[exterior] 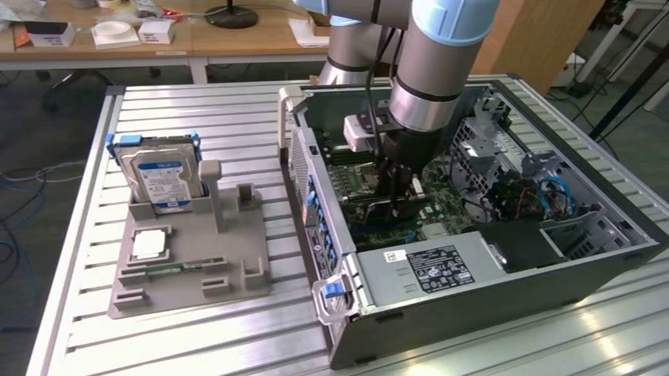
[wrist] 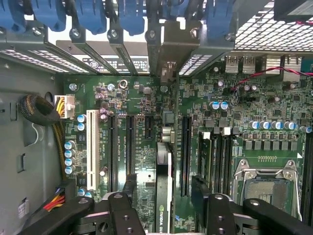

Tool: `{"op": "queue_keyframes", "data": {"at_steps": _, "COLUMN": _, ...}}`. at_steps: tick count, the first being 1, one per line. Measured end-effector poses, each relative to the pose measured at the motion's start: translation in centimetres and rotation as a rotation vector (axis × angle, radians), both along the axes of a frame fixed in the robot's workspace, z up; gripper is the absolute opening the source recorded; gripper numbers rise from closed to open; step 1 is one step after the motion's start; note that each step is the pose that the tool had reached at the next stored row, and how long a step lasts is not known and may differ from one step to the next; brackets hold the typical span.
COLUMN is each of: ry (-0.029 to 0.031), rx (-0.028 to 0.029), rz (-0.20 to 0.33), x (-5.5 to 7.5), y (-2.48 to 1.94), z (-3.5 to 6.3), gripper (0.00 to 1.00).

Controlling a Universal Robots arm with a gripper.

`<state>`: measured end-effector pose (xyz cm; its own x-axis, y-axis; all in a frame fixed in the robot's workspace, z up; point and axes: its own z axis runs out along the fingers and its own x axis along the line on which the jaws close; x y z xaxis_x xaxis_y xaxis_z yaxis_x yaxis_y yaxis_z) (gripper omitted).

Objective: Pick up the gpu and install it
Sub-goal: 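Insert the gpu into the slot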

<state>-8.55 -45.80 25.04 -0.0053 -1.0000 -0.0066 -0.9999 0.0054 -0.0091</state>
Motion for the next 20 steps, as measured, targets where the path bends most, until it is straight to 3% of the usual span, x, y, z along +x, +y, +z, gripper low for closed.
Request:
{"op": "queue_keyframes", "data": {"at_steps": 10, "ry": 0.0002, "rx": -0.0002, "rz": 0.0, "x": 0.0, "y": -0.01, "z": 0.05, "gripper": 0.56}}
{"op": "queue_keyframes", "data": {"at_steps": 20, "ry": 0.0001, "rx": 0.0, "rz": -0.001, "x": 0.0, "y": 0.0, "z": 2.29, "gripper": 0.56}}
